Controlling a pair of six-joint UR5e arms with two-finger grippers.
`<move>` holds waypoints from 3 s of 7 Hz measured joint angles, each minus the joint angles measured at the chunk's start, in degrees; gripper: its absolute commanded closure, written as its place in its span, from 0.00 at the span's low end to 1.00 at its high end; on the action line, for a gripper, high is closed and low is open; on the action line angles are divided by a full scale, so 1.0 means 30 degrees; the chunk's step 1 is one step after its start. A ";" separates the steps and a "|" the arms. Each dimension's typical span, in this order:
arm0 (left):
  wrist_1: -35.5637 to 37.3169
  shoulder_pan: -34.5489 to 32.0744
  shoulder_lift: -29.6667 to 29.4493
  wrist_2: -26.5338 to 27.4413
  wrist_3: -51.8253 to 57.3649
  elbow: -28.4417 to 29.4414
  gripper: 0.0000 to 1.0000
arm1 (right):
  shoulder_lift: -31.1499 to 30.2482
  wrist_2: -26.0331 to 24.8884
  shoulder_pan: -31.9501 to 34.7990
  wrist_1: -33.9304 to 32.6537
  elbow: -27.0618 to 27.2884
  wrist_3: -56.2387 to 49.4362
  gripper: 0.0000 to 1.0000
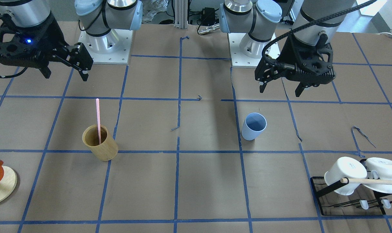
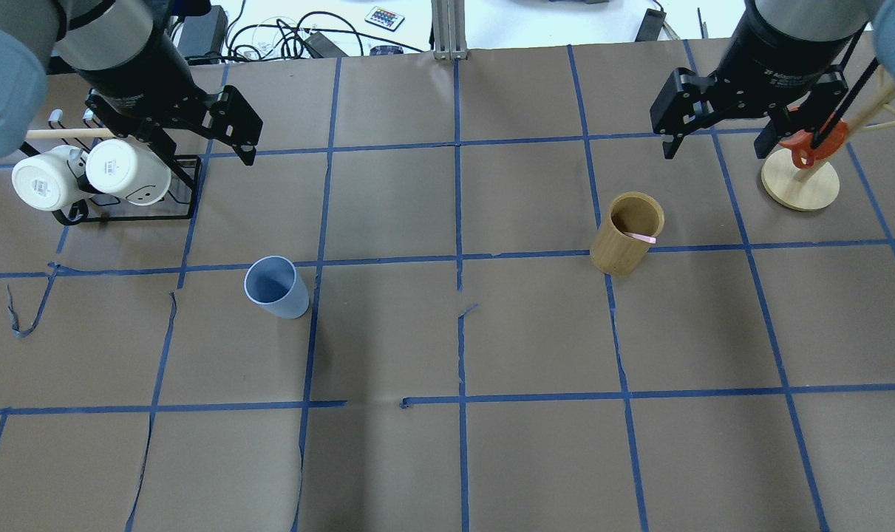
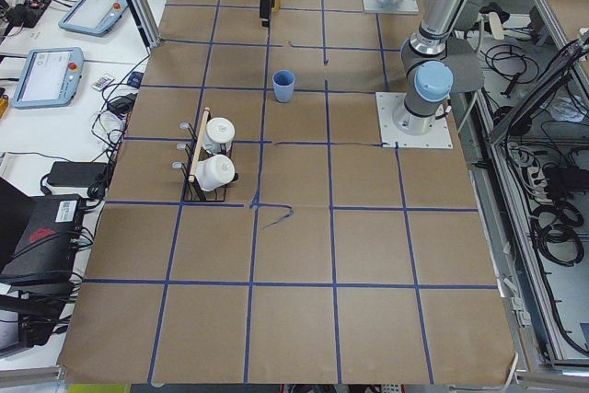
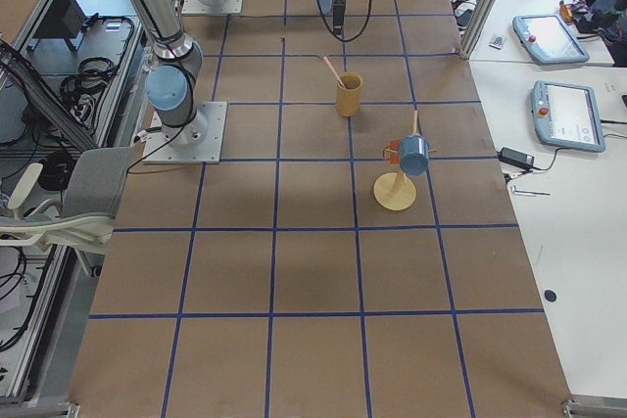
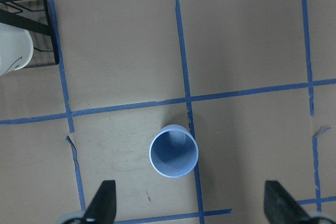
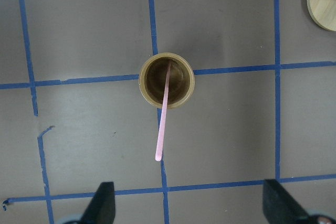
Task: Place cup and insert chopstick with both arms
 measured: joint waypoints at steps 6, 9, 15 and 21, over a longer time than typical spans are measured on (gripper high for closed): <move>0.2959 0.1843 0.0556 -0.1386 0.4910 -0.5174 0.00 | 0.0046 -0.0026 0.0031 0.1304 0.0415 0.0254 0.00; 0.5411 0.2694 -0.0184 -0.2056 0.4858 -0.7726 0.02 | 0.2462 0.0092 -0.0389 0.1179 0.0837 0.1914 0.00; 0.8880 0.2538 -0.2465 0.0438 0.1098 -0.9334 0.91 | 0.5698 0.1919 -0.0555 0.2090 -0.0042 0.4510 0.01; 0.9106 0.2185 -0.2901 0.0128 0.0323 -0.8843 1.00 | 0.5838 0.1963 -0.0557 0.2430 0.0066 0.5330 0.51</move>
